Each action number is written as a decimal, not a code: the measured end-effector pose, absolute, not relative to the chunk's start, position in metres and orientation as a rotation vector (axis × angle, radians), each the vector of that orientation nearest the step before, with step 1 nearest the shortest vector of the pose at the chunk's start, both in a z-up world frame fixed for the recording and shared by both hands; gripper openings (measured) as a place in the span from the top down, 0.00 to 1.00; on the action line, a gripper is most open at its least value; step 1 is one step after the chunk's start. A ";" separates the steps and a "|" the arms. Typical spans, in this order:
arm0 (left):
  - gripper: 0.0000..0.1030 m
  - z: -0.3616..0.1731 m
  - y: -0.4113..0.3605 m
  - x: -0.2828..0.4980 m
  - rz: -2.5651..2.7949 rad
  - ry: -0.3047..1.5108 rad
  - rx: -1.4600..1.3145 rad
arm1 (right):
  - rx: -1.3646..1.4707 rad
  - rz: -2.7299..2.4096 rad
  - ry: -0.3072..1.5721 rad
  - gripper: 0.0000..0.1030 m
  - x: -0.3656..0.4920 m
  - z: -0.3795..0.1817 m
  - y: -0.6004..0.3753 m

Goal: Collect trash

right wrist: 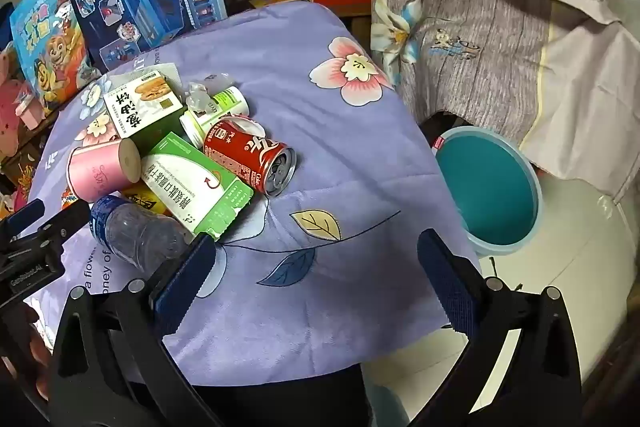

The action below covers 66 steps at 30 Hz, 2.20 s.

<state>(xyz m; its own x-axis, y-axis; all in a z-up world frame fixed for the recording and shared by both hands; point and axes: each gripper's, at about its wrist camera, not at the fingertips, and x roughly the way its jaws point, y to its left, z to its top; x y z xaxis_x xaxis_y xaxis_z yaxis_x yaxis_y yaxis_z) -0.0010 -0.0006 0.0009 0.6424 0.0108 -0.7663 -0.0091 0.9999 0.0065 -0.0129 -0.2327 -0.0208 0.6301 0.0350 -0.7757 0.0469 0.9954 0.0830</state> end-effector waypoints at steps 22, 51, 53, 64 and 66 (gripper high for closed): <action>0.04 0.012 0.005 -0.002 0.008 0.894 -0.040 | 0.130 -0.013 0.881 0.06 -0.016 -0.014 -0.240; 0.04 0.008 0.001 -0.007 0.026 0.883 -0.020 | 0.137 -0.018 0.906 0.06 -0.015 -0.024 -0.241; 0.04 0.005 0.004 -0.008 0.027 0.886 -0.022 | 0.136 -0.016 0.908 0.06 -0.014 -0.026 -0.241; 0.04 -0.015 0.029 0.013 0.029 1.011 -0.142 | 0.161 0.017 0.933 0.06 -0.004 -0.037 -0.244; 0.04 -0.023 0.039 0.022 0.035 1.057 -0.208 | 0.169 0.019 0.933 0.06 -0.002 -0.039 -0.246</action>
<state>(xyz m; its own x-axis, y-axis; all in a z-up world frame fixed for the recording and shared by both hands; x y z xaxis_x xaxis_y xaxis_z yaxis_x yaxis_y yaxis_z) 0.0223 0.0394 -0.0227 0.4926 -0.0715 -0.8673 -0.1284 0.9797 -0.1537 -0.0019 -0.2462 -0.0387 0.5964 0.0894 -0.7977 0.0564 0.9866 0.1528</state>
